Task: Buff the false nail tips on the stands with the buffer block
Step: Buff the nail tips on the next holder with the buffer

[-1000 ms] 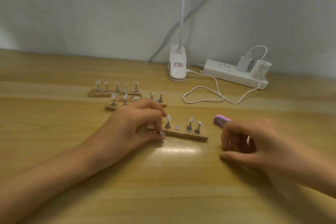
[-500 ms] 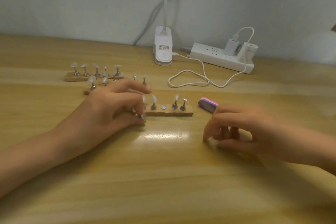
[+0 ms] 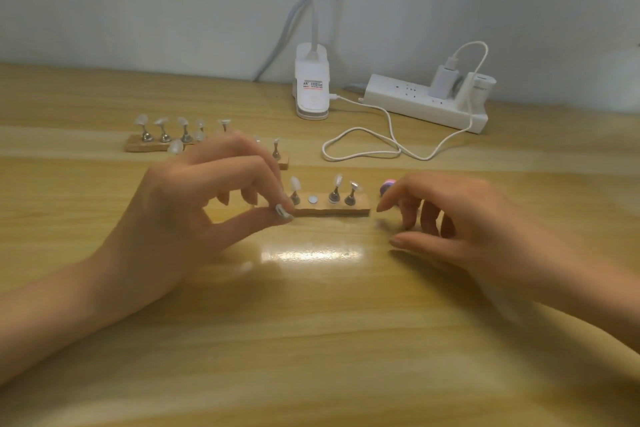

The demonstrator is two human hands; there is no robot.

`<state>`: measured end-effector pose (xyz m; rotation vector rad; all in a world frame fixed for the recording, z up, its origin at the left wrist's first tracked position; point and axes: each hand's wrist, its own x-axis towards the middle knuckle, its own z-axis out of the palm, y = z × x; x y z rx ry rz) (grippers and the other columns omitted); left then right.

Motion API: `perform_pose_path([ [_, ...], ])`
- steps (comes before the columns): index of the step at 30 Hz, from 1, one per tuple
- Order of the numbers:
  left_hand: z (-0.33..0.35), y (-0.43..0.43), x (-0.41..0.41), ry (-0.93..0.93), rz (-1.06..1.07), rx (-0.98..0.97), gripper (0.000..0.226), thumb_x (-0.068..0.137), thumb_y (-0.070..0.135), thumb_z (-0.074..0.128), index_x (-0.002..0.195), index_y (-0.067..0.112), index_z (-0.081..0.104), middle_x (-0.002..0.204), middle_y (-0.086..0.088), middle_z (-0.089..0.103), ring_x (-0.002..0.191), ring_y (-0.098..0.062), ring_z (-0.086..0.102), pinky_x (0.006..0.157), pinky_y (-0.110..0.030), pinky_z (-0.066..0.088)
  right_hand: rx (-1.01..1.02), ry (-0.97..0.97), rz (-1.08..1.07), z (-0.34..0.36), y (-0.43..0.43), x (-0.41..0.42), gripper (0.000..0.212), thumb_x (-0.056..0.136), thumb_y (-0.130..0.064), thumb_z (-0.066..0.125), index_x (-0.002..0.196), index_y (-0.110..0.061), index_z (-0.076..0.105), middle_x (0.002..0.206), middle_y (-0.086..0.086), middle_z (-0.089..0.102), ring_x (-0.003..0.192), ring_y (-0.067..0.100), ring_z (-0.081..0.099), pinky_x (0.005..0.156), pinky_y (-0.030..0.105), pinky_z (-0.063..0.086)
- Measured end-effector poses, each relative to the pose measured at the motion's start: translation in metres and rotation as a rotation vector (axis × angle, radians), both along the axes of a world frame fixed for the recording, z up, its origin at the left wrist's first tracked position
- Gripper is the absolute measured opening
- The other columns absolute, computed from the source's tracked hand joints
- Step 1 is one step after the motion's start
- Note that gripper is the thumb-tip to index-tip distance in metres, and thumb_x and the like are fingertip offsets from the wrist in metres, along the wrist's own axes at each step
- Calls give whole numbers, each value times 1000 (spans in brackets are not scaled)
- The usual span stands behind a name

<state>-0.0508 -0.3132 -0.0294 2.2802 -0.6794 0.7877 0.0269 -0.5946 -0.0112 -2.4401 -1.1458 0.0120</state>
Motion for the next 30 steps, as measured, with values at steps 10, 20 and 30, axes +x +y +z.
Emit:
perform_pose_path([
  [10, -4, -6, -4, 291, -182, -274, 5, 82, 31, 72, 82, 26, 72, 89, 3, 68, 75, -19, 71, 64, -29, 56, 41, 49, -61, -4, 19, 6, 29, 85, -9, 78, 82, -34, 65, 80, -23, 54, 82, 13, 60, 65, 8, 39],
  [20, -9, -10, -6, 437, -265, -323, 3, 81, 30, 73, 84, 30, 74, 90, 1, 69, 86, -20, 70, 70, -22, 56, 58, -24, -70, 5, 11, 4, 18, 77, -20, 86, 85, -22, 71, 84, -11, 56, 81, -19, 55, 66, 4, 38],
  [30, -9, -10, -7, 483, -250, -327, 8, 79, 17, 76, 83, 24, 74, 90, -1, 68, 86, -23, 70, 72, -28, 58, -20, 71, 133, 8, 9, 2, 19, 87, -5, 75, 82, -23, 75, 98, -8, 64, 96, 11, 64, 85, 21, 50],
])
